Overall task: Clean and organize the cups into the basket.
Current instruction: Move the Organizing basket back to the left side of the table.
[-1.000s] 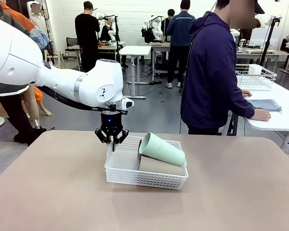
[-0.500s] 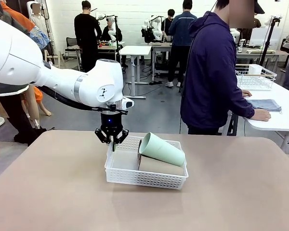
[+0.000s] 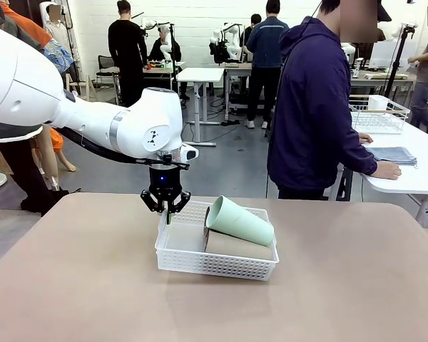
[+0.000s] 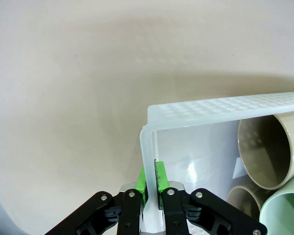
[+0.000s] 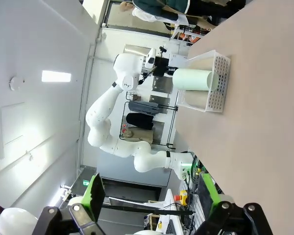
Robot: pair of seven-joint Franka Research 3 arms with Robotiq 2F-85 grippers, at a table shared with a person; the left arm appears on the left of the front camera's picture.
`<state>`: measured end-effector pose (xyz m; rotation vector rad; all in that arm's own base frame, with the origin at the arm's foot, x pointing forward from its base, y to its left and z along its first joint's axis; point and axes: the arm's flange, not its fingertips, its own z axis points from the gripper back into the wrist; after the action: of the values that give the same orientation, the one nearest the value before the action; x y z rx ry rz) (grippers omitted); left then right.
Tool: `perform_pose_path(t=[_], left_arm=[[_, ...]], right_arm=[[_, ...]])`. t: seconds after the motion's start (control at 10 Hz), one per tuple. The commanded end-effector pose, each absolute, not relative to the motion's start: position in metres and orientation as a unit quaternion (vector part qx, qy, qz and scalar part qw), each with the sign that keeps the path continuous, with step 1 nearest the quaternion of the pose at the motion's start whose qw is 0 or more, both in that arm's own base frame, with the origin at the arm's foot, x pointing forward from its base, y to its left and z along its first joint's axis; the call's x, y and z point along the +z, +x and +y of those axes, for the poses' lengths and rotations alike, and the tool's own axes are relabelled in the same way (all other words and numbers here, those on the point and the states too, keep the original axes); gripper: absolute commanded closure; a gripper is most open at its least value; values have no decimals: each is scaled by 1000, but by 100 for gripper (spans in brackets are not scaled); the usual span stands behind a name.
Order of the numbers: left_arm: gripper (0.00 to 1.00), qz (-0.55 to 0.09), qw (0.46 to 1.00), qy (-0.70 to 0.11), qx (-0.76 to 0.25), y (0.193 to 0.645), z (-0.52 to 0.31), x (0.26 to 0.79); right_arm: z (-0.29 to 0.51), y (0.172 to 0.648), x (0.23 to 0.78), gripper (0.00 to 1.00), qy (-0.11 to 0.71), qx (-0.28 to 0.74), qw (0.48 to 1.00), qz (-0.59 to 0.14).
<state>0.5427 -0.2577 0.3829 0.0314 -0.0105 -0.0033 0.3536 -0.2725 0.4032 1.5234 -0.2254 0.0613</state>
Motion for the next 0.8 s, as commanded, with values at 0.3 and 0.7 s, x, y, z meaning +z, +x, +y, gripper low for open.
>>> perform_pose_path(t=[0.3, 0.7], left_arm=[[93, -5, 1000, 16, -2, 543, -258, 383], [93, 9, 994, 65, -90, 539, -128, 370]], right_arm=[[-272, 352, 402, 0, 692, 27, 714, -102], [-272, 352, 402, 0, 692, 27, 714, -102]])
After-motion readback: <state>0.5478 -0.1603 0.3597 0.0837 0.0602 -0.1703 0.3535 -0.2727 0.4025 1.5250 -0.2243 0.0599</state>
